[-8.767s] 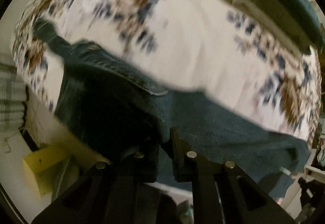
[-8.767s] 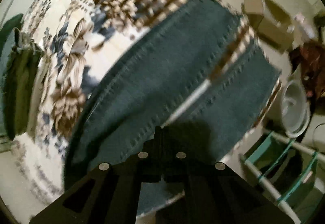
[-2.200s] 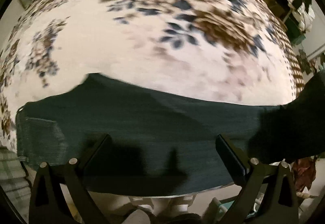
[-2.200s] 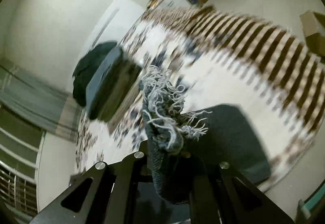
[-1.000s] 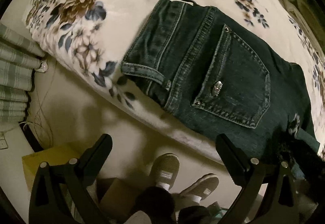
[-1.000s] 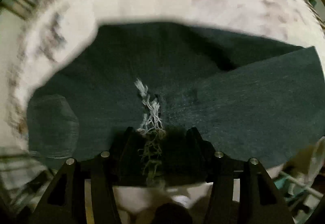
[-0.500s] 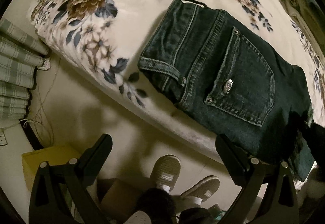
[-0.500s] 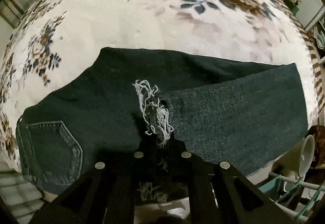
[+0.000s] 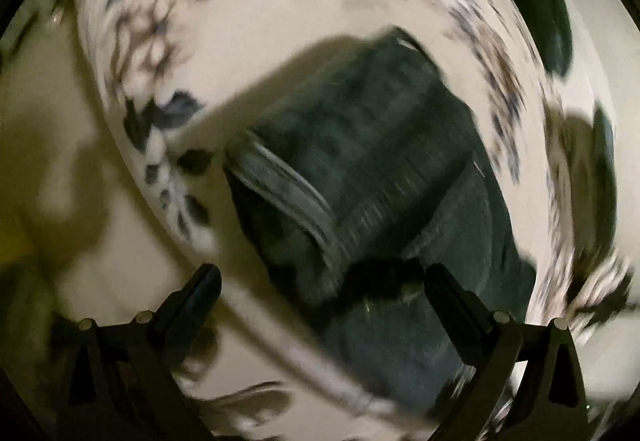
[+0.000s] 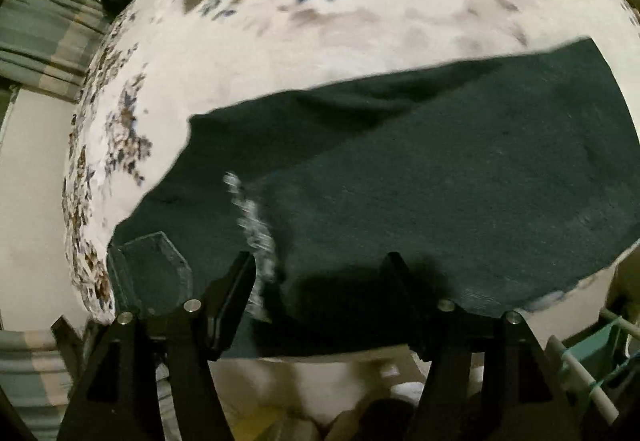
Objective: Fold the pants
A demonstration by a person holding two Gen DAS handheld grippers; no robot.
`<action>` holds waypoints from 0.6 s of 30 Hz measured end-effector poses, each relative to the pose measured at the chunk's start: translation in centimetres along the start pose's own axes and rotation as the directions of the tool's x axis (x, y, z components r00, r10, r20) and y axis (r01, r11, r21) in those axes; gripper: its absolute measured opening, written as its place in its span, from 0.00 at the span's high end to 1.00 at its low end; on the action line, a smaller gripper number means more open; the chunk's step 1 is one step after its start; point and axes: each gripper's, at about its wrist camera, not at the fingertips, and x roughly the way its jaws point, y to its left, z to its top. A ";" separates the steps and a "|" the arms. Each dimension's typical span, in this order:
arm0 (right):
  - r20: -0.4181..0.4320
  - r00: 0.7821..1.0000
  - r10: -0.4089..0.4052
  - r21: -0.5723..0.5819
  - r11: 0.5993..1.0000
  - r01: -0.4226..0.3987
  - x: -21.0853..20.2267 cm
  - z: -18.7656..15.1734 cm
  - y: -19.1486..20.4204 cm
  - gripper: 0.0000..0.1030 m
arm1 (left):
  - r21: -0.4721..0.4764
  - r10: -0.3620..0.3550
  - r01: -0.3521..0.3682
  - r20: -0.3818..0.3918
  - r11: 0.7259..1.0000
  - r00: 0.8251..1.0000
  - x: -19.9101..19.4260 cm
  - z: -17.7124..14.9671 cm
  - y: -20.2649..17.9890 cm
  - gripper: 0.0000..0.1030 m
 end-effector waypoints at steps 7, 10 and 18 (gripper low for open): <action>0.010 0.997 -0.076 -0.030 0.997 0.076 1.1 1.0 1.5 0.34 | -0.143 0.039 -0.016 0.154 0.990 0.987 -0.4 0.2 0.3 0.10; 0.013 0.997 -0.081 -0.031 0.996 0.081 0.7 1.1 1.6 0.34 | -0.103 0.021 0.000 0.204 0.995 0.979 -2.6 -0.8 -1.1 0.26; -0.010 0.998 -0.058 -0.035 0.998 0.058 0.8 1.7 1.5 0.34 | -0.193 -0.097 0.137 0.206 0.972 0.974 -0.4 0.1 1.2 0.26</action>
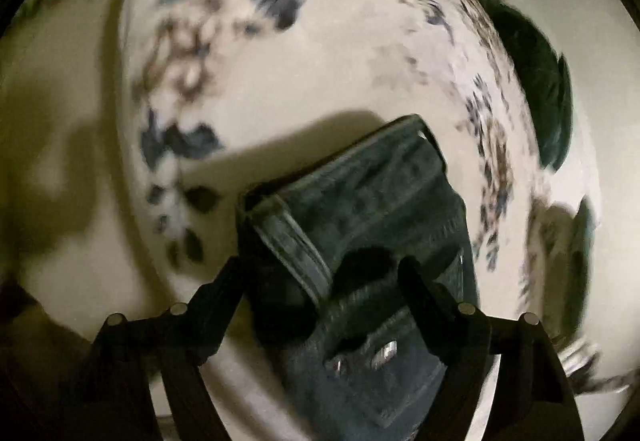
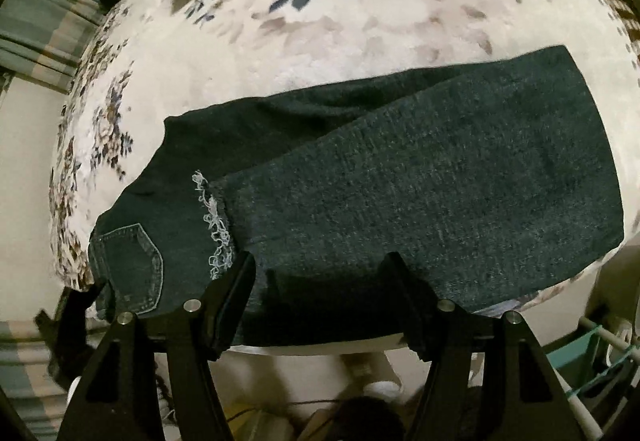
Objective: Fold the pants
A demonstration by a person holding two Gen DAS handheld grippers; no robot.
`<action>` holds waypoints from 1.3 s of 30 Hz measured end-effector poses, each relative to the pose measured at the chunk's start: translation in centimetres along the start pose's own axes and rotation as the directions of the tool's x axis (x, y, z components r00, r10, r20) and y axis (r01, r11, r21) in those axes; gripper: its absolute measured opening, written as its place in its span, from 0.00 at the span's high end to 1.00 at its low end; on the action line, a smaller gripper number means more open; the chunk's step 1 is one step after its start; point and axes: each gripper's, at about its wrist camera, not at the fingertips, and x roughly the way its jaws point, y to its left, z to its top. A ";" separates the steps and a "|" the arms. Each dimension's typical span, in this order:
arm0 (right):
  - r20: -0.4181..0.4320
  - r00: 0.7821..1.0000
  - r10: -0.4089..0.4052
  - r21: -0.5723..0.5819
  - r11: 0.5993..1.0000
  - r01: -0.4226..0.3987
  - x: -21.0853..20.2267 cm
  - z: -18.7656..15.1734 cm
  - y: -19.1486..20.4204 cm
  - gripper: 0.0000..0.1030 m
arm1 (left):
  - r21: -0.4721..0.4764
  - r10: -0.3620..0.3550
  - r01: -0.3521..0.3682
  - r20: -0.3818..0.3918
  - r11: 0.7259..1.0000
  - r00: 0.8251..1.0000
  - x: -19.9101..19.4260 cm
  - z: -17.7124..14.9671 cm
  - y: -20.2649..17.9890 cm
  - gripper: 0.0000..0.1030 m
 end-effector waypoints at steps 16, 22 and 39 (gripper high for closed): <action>0.029 0.987 -0.157 -0.070 0.985 0.159 -2.6 1.7 -3.7 0.04 | 0.494 -0.108 -0.054 0.293 0.868 0.950 -10.4 -6.8 -14.4 0.77; 0.053 0.989 -0.140 0.054 0.989 0.137 -5.5 2.7 -9.5 0.04 | 0.735 -0.246 0.021 0.200 0.678 0.948 -14.3 -17.0 -22.4 0.77; 0.096 0.959 -0.267 0.435 0.878 0.201 -14.1 1.9 -33.6 0.04 | 0.970 -0.014 0.189 -0.190 0.153 0.982 0.2 -48.0 -28.0 0.77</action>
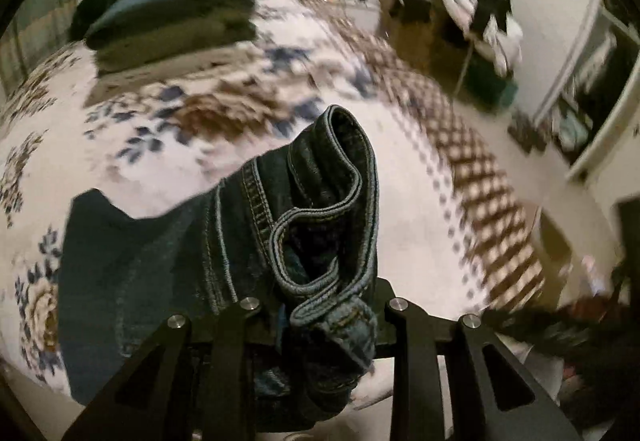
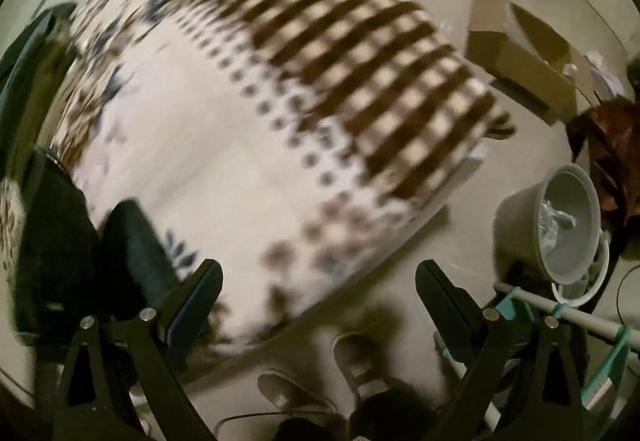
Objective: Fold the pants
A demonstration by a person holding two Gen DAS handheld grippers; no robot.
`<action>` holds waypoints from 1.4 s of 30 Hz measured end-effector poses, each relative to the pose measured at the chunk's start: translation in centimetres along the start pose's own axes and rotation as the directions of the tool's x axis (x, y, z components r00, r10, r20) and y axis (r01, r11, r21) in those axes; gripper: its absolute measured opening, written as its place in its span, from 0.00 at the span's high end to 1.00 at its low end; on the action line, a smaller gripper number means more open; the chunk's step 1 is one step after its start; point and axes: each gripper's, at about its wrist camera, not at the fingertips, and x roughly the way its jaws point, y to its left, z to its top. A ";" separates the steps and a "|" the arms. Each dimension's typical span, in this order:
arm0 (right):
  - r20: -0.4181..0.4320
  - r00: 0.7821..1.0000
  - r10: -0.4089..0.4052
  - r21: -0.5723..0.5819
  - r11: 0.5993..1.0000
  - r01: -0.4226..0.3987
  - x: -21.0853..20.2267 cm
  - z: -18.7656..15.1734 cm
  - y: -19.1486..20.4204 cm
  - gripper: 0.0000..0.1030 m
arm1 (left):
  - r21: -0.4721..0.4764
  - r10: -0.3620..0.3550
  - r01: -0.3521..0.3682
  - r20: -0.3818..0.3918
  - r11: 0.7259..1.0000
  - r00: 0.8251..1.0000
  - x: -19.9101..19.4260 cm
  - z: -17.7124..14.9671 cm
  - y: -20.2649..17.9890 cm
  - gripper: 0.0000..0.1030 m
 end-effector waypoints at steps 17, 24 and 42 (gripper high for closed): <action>-0.002 0.939 0.344 -0.021 0.939 -0.344 -1.3 2.5 -0.6 0.01 | -0.072 -0.059 0.049 -0.149 0.996 0.987 -3.1 1.8 1.3 0.13; -0.225 0.800 0.556 -0.039 0.816 -0.577 4.0 4.1 7.5 0.01 | -0.220 0.167 -0.220 -0.239 0.950 0.957 -4.1 -0.4 15.1 0.12; -0.262 0.895 0.362 -0.133 0.905 -0.404 2.5 4.3 8.9 0.95 | -0.376 0.037 -0.191 -0.380 0.907 0.924 0.4 -4.1 20.1 0.12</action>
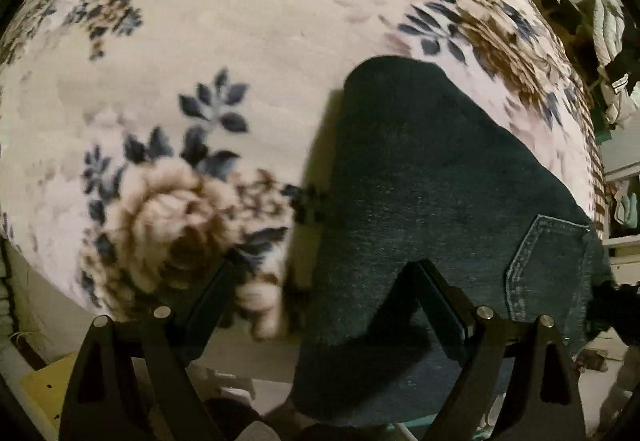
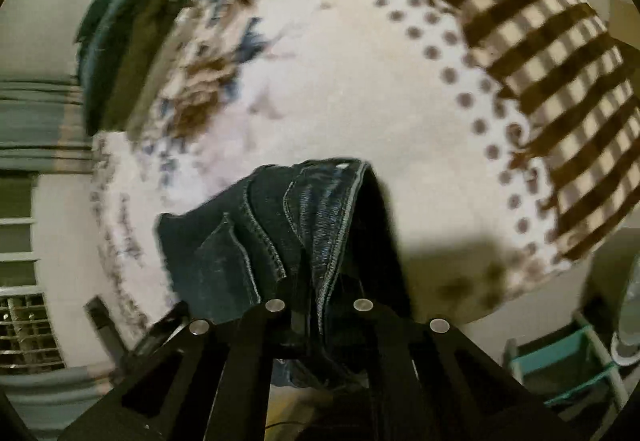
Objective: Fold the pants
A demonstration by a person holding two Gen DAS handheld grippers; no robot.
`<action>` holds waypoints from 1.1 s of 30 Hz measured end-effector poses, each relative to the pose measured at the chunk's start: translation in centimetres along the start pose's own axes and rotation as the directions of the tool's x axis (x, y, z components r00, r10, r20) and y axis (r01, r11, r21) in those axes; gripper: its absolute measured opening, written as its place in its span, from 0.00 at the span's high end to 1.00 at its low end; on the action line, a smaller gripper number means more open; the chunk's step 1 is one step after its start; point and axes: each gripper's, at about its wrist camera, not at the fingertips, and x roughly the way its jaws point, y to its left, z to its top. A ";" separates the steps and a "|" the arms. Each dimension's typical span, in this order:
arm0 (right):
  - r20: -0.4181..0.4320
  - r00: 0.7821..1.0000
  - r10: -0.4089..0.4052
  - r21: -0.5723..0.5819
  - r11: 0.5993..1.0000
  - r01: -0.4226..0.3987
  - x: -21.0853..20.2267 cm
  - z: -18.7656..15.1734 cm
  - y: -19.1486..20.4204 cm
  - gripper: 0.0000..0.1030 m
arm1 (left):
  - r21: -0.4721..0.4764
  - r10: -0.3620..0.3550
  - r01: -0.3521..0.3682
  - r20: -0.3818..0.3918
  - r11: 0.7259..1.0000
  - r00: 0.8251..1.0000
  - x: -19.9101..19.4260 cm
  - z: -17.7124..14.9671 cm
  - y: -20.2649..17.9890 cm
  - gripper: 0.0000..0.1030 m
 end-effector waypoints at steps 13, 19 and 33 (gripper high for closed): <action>-0.021 0.991 0.135 0.179 0.975 -0.130 0.4 -0.9 -7.0 0.24 | 0.020 -0.029 0.029 -0.022 0.999 0.999 0.0 0.7 -0.1 0.08; 0.032 0.958 0.286 0.244 0.927 -0.285 -0.6 -5.5 -8.5 0.13 | -0.034 -0.113 0.112 -0.043 0.993 0.993 0.7 -0.9 1.0 0.08; 0.098 0.920 0.380 0.183 0.902 -0.392 6.7 -7.0 -5.5 0.20 | -0.108 -0.204 0.198 -0.044 0.974 0.978 2.4 -1.6 1.2 0.08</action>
